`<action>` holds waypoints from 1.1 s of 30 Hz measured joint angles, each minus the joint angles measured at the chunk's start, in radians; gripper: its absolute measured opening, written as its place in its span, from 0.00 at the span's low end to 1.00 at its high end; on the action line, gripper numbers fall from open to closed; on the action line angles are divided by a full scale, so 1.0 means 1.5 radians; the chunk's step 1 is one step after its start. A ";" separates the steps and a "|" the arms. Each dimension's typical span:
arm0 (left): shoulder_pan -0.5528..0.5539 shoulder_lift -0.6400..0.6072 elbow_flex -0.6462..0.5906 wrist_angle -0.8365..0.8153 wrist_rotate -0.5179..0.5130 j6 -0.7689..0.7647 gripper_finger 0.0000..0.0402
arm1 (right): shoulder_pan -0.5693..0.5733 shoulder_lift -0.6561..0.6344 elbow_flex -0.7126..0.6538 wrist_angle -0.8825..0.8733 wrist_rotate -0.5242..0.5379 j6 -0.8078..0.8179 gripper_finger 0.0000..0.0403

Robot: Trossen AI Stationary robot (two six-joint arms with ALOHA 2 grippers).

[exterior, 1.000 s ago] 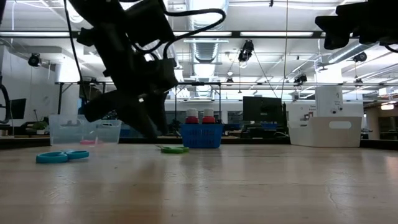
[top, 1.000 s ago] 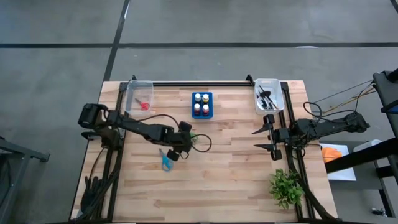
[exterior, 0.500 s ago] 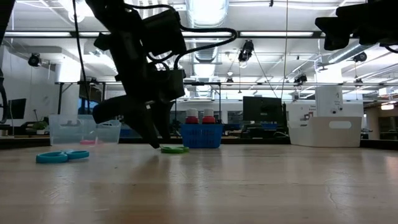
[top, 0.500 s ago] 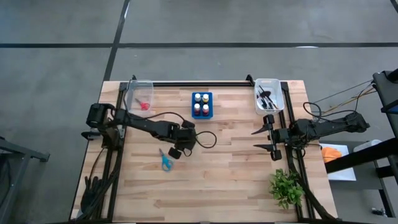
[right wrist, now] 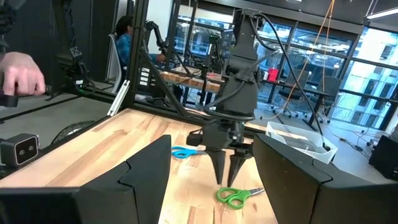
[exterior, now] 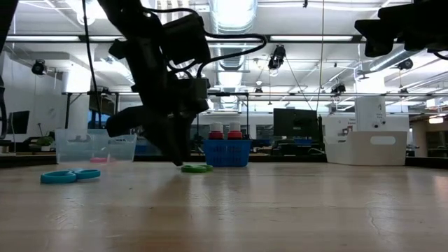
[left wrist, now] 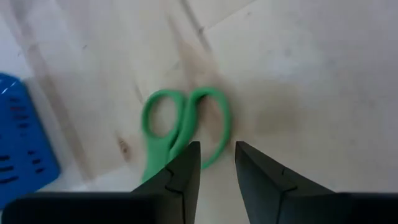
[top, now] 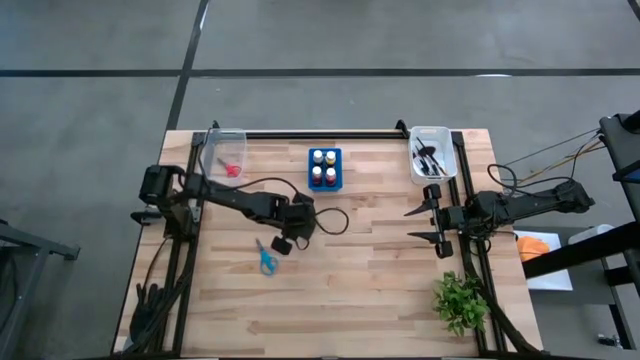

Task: Pick & Place Paint Supplies
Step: Put the green scissors into the transparent bin

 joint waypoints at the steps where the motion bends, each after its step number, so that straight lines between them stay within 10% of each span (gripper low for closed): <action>1: 0.003 0.000 0.000 0.000 0.000 0.000 0.26 | 0.000 0.000 0.000 0.000 0.000 0.000 0.56; 33: 0.047 0.063 0.001 0.023 0.052 -0.003 0.16 | 0.000 0.001 -0.001 0.001 0.001 0.000 0.56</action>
